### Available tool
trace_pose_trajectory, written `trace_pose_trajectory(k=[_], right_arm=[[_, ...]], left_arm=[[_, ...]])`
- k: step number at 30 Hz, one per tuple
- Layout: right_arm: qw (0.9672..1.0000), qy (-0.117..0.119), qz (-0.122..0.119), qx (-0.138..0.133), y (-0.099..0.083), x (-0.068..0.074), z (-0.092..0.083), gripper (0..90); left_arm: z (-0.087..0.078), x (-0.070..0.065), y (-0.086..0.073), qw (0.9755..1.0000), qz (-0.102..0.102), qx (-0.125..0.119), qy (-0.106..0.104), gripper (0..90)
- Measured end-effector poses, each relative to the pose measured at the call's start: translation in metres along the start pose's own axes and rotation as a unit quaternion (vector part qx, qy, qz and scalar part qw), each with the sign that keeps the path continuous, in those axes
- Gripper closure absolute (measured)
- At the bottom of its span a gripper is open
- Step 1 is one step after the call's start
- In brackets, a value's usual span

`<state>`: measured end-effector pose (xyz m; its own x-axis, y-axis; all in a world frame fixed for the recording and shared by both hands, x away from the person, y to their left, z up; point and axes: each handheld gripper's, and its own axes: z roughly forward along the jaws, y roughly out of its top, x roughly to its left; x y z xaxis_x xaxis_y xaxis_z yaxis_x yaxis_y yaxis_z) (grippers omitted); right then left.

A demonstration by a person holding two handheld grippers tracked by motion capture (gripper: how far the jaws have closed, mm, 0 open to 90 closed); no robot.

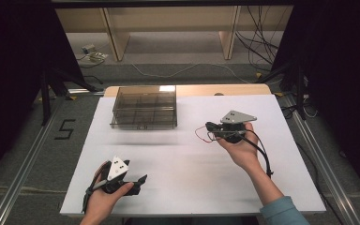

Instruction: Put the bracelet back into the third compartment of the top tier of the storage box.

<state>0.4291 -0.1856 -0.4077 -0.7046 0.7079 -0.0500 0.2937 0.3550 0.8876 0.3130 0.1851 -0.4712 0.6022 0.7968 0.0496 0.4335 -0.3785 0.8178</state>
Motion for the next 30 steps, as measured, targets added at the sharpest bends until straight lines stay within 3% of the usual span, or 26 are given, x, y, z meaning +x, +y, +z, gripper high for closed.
trace_pose_trajectory(k=[30], right_arm=[[1.0000, -0.003, -0.004, 0.004, 0.021, 0.001, 0.021, 87.1]], left_arm=[[0.000, 0.000, 0.000, 1.0000, -0.001, -0.001, -0.002, 16.4]])
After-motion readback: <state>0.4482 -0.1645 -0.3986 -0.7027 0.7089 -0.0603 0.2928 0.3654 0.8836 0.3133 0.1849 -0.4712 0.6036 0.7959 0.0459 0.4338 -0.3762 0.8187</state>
